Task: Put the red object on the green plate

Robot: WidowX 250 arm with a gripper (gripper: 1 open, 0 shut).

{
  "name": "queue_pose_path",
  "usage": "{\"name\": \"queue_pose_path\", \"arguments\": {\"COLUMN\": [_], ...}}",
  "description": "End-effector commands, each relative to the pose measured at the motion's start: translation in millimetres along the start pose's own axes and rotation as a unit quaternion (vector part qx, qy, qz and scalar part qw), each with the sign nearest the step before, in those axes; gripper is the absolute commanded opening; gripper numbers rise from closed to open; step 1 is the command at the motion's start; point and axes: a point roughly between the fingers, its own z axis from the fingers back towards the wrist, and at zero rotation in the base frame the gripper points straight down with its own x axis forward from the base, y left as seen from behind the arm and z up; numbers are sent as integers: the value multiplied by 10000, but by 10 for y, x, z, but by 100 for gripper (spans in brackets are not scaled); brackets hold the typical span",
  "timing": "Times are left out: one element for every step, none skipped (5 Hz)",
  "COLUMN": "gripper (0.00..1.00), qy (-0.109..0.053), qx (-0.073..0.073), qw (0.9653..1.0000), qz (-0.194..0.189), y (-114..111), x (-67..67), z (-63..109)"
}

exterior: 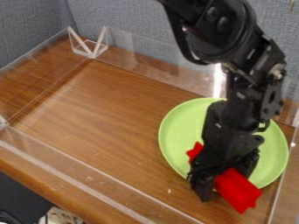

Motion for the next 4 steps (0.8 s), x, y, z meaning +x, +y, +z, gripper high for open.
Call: {"name": "queue_pose_path", "arguments": {"gripper": [100,100,100,100], "qy": [27,89,146,201], "qx": [-336,-386,-416,-440], "qw": [9994,9992,9987,9976], "qz": [-26,-9,-256,-490], "y": [-22,-16,-29,-50], "x": [-20,-39,-72,-109], "z": [225,259,369,448]}}
